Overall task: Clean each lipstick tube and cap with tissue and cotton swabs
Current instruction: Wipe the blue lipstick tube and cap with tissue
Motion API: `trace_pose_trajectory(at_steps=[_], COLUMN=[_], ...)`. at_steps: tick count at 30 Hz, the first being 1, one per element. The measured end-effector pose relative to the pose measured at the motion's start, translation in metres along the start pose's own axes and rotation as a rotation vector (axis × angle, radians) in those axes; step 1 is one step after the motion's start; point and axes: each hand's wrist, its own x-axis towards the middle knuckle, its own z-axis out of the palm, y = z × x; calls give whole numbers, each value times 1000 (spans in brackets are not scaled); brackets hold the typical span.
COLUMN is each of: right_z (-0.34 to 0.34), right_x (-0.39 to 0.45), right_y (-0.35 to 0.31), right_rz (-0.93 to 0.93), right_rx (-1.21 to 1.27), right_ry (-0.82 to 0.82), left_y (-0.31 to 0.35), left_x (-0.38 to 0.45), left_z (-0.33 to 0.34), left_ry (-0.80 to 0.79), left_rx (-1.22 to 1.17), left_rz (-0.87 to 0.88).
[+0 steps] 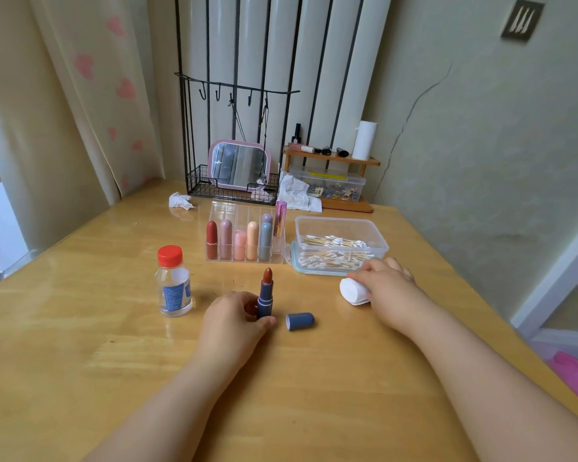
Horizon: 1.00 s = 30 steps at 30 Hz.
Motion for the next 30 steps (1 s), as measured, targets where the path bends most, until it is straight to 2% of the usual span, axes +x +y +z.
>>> trace_pose_trajectory(at_steps=[3,7,10,12,15,18,20,25,28,30], right_z=[0,-4,0,-2,-15,-32,-39,-35,-21,-12], right_x=[6,-2,-6,-11,-26,-50,-66,-111,-128,-133], right_y=[-1,-2,1,2,-4,-13,-18,-25,-32,-40], right_rz=[-47,29,-34,-38,-50,-25,4,162,230,270], right_rx=[-97,-30,-62,-19,137,541,809,1373,1654,1797], right_ry=[-5,-43,61,111,185,224,272,273,199,149], left_y=[0,0,0,1,9,32,48,72,76,75], left_x=[-1,-2,-4,-7,-18,-30,-32,-46,-64,-74], left_z=[-1,-2,-2,-5,-18,-35,-39,-50,-51,-46], left_ry=[-12,-19,3,74,268,321,219,-239,-436,-546], left_rx=[-2,-10,-78,-119,-235,-346,-350,-299,-408,-567], left_rz=[-18,-34,-66,-66,10,92,68,-98,-245,-351])
